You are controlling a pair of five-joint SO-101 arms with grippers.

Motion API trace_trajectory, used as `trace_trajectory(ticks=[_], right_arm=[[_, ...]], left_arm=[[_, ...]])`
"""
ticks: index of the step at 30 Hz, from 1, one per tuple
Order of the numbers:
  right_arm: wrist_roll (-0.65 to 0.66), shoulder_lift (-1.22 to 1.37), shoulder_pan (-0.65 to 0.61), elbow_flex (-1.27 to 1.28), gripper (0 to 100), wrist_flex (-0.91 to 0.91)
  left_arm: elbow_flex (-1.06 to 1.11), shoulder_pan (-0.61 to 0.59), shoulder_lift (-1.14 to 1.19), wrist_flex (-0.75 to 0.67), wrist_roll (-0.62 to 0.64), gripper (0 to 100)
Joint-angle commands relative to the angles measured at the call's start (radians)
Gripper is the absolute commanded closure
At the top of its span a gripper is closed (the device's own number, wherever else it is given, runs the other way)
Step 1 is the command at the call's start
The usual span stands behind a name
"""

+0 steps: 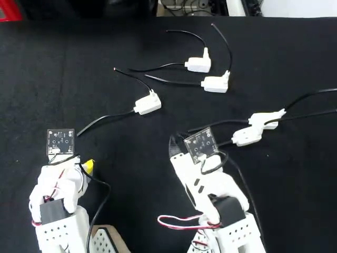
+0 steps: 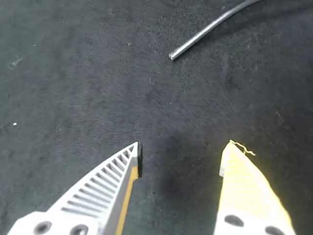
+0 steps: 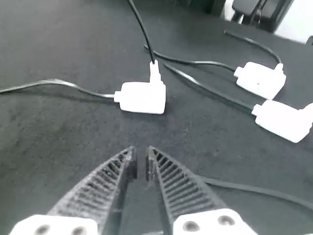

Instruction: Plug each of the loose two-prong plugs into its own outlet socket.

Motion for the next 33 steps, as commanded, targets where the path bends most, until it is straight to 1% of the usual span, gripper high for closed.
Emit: trace_trajectory(ticks=[1, 11, 13, 16, 18, 21, 26, 33], right_arm=[[0.006, -0.099, -0.005, 0.005, 95.9, 0.008], [0.006, -0.101, -0.005, 0.005, 95.8, 0.236], [0.006, -0.101, -0.005, 0.005, 95.8, 0.272], [0.006, -0.101, -0.005, 0.005, 95.7, 0.325], [0.006, -0.101, -0.005, 0.005, 95.7, 0.359], [0.006, -0.101, -0.005, 0.005, 95.7, 0.411], [0.006, -0.101, -0.005, 0.005, 95.9, 0.436], [0.006, -0.099, -0.005, 0.005, 95.9, 0.437]], left_arm=[[0.004, 0.016, -0.008, -0.023, -0.006, 73], [0.005, 0.016, -0.008, -0.021, -0.006, 74], [0.005, 0.018, -0.008, -0.023, -0.008, 80], [0.005, 0.018, -0.008, -0.023, -0.006, 90], [0.005, 0.025, -0.008, -0.031, -0.006, 94], [0.027, 0.073, -0.008, -0.041, -0.006, 95], [0.025, 0.145, -0.008, 0.011, -0.005, 95], [0.025, 0.140, -0.006, 0.029, -0.005, 95]])
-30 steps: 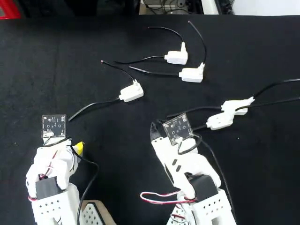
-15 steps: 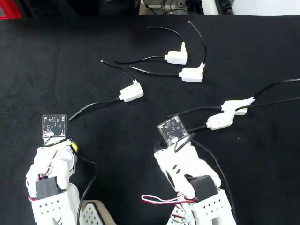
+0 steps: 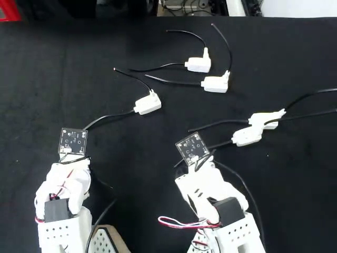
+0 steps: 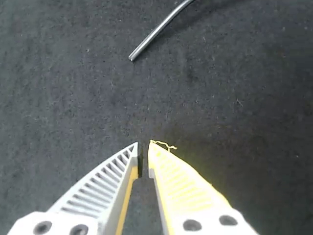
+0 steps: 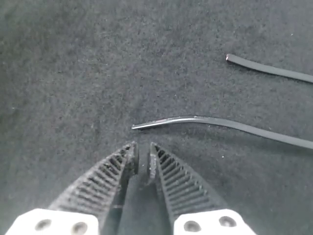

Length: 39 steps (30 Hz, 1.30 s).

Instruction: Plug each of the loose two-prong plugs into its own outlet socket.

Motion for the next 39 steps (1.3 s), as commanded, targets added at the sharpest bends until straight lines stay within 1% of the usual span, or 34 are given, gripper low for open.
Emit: trace_trajectory(ticks=[1, 39], right_arm=[[0.003, -0.099, -0.003, -0.002, 95.9, 0.003], [0.003, -0.101, -0.003, -0.002, 95.9, 0.029]], left_arm=[[0.019, 0.010, -0.006, 0.005, -0.005, 95], [0.019, 0.013, -0.006, 0.005, -0.002, 95]])
